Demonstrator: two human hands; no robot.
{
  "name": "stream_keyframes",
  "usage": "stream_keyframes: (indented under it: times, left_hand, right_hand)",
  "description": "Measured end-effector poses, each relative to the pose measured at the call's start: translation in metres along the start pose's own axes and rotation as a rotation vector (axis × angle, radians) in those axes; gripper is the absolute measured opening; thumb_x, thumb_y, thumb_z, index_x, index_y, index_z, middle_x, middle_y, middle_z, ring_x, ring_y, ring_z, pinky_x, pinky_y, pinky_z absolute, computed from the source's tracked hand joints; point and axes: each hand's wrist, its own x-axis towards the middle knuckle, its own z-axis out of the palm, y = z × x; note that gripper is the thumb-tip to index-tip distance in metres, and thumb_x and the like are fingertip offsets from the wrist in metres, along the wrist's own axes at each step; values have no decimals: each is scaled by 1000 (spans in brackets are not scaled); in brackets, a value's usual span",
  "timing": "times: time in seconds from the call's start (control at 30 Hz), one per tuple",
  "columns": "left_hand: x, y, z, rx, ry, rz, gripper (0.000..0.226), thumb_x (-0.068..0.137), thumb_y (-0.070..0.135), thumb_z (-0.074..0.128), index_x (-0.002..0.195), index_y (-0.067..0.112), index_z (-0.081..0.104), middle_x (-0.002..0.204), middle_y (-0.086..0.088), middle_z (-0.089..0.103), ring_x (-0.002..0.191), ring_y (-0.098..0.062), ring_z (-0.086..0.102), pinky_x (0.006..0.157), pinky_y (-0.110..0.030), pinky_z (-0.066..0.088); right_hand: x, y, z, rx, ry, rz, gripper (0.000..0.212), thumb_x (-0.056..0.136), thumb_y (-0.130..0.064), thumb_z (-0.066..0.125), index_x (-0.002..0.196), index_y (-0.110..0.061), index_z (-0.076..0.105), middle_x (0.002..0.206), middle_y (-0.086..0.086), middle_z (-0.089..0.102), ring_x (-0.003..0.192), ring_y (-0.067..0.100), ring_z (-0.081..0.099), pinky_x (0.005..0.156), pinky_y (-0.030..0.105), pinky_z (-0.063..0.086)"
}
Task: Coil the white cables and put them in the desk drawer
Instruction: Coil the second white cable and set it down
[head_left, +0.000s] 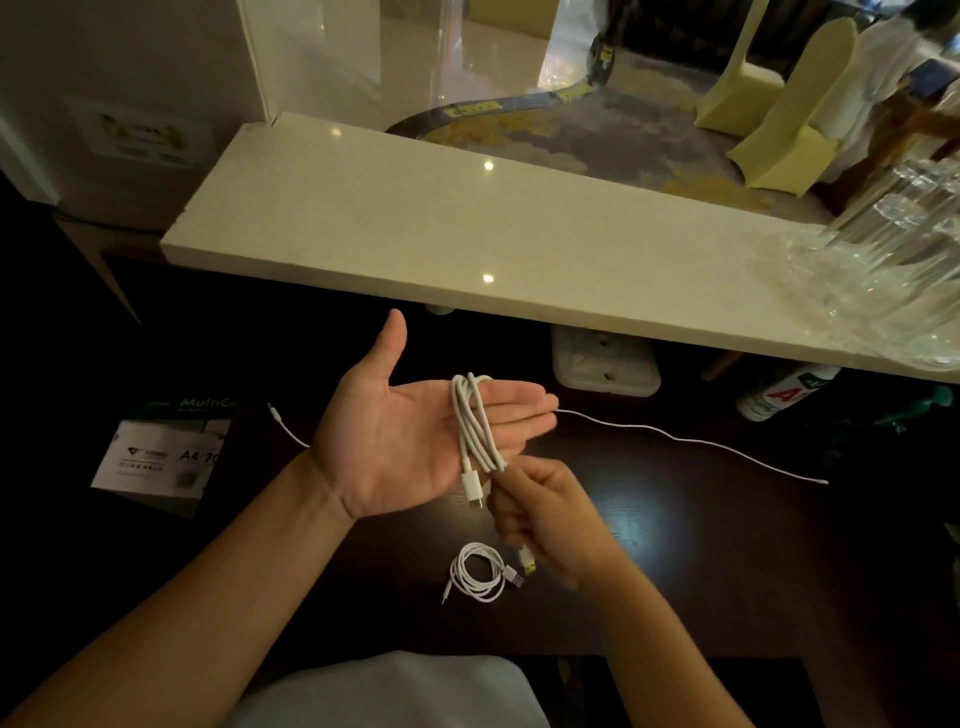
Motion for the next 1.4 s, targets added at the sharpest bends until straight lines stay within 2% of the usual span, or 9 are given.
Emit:
stream_keyframes:
  times: [0.17, 0.37, 0.6, 0.77, 0.93, 1.03, 1.17, 1.33, 1.4]
  left_hand:
    - [5, -3, 0, 211, 281, 41, 114, 78, 83, 22, 143, -10, 32, 154, -23, 34, 144, -28, 31, 115, -39, 26]
    - [15, -8, -1, 451, 418, -39, 114, 79, 82, 9, 148, -7, 24, 160, -18, 19, 149, -21, 19, 120, -34, 16]
    - [23, -23, 3, 675, 123, -291, 107, 87, 77, 3, 141, -7, 40, 144, -31, 42, 138, -43, 34, 120, -53, 18]
    - [21, -18, 11, 635, 86, -414, 103, 87, 74, -2, 144, 0, 39, 145, -17, 49, 137, -29, 44, 120, -48, 21]
    - [12, -15, 8, 690, 23, -486, 113, 81, 79, -1, 123, -15, 45, 122, -39, 52, 118, -51, 50, 117, -58, 21]
    - [7, -13, 11, 628, -6, -454, 98, 76, 81, -3, 104, 2, 49, 79, -15, 57, 73, -29, 58, 109, -52, 31]
    - [6, -16, 8, 638, 30, -485, 87, 82, 76, 5, 92, 5, 54, 75, -9, 60, 61, -20, 60, 88, -40, 49]
    - [6, -30, 5, 660, 245, -422, 83, 90, 68, 24, 108, -4, 62, 91, -22, 65, 88, -41, 65, 79, -43, 54]
    - [11, -43, 2, 820, 475, -283, 82, 84, 72, 30, 78, 2, 72, 71, -18, 69, 71, -35, 67, 71, -39, 56]
  right_hand:
    - [-21, -9, 0, -680, 133, -213, 25, 99, -25, 53, 81, -18, 70, 53, -8, 45, 48, 7, 38, 51, 22, 33]
    - [-39, -42, -5, -1337, 88, -297, 31, 97, -40, 41, 82, -18, 56, 74, -1, 62, 69, 24, 58, 64, 44, 50]
    - [-35, -98, -3, -1570, -54, -387, 23, 83, -31, 49, 82, -18, 69, 71, 0, 68, 66, 22, 63, 61, 39, 53]
    - [-34, -122, 3, -1519, -58, -382, 8, 76, -30, 75, 79, -23, 76, 71, -7, 70, 67, 9, 64, 57, 27, 53]
    - [-25, -127, 1, -1335, -139, -395, 24, 68, -38, 86, 72, -20, 71, 62, -5, 64, 62, 11, 62, 55, 21, 48]
    - [-19, -118, -8, -924, -216, -305, 24, 68, -23, 88, 70, -11, 68, 82, 5, 68, 75, 25, 66, 73, 43, 55]
    - [-14, -90, -12, -624, -250, -196, 25, 76, -12, 82, 79, 2, 61, 85, 19, 74, 74, 47, 68, 71, 64, 54]
    - [-22, -65, -8, -681, -65, -260, 16, 78, -19, 80, 82, -12, 65, 71, 5, 72, 59, 21, 70, 62, 43, 59]
    - [-24, -58, -2, -760, 70, -279, 19, 78, -18, 81, 76, -15, 63, 63, -4, 69, 51, 11, 65, 54, 23, 53]
